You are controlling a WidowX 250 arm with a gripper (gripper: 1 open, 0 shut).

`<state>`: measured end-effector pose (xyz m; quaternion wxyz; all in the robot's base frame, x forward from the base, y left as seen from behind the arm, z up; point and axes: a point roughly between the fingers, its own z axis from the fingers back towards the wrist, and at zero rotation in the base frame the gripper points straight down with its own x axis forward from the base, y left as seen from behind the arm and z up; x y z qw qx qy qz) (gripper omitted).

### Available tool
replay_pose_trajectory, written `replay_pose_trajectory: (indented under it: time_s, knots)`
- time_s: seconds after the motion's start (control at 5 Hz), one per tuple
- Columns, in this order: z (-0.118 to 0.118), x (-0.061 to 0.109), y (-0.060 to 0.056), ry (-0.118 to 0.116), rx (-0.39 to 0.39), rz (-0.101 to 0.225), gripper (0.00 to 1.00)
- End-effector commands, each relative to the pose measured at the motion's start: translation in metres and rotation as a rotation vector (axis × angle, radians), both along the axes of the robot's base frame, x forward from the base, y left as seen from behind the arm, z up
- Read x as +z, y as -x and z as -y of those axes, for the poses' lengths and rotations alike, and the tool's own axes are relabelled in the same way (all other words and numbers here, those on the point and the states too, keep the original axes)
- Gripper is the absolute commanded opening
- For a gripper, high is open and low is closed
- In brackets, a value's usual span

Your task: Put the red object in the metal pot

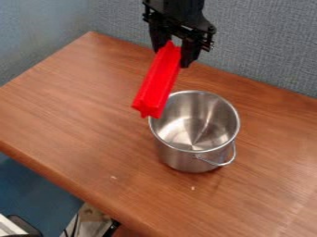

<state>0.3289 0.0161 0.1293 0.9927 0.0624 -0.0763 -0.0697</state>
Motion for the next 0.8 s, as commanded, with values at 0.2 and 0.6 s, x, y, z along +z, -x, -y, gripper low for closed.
replay_pose_trajectory:
  time_s: [0.2,0.6]
  knots:
    - [-0.03,0.012,0.017,-0.013,0.088,-0.015,0.0]
    - [-0.007,-0.028,0.01,-0.018,-0.026,-0.034,0.0]
